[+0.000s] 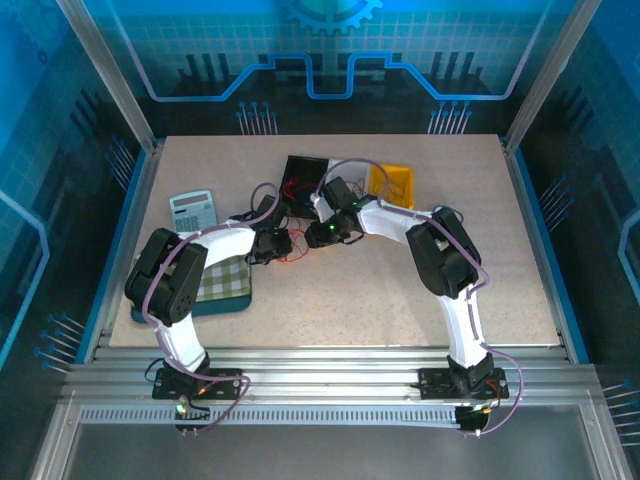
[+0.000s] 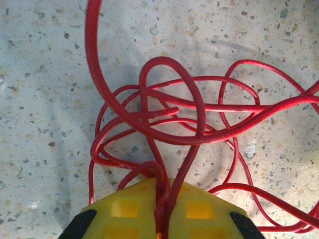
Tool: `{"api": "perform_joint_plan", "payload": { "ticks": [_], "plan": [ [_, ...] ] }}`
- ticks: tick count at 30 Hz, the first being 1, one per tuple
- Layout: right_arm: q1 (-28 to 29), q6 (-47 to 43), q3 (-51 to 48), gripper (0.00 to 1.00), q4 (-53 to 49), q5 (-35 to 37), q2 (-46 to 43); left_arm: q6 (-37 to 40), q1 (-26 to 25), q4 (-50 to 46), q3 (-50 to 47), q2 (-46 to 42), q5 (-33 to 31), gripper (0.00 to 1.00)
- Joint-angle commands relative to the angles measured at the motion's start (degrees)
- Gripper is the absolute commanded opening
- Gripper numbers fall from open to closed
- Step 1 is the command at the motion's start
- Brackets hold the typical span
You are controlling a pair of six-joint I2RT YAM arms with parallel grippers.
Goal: Untangle the cables
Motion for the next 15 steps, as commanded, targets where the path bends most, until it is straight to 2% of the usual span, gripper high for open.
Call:
{"api": "perform_joint_plan", "payload": {
  "ticks": [1,9,15],
  "plan": [
    [-0.01,0.23,1.79,0.32,-1.73,0.38,1.82,0.92,-0.82,-2.98,0.80,0.44,0.05,0.04],
    [0.02,-0.02,3.49,0.32,-3.33,0.58,3.81,1.20,-1.02,-3.24,1.07,0.40,-0.25,0.05],
    [1.87,-4.96,8.10,0.27,-10.77,7.92,6.44,0.98,-1.03,-3.60,1.07,0.28,-0.87,0.05]
  ]
}}
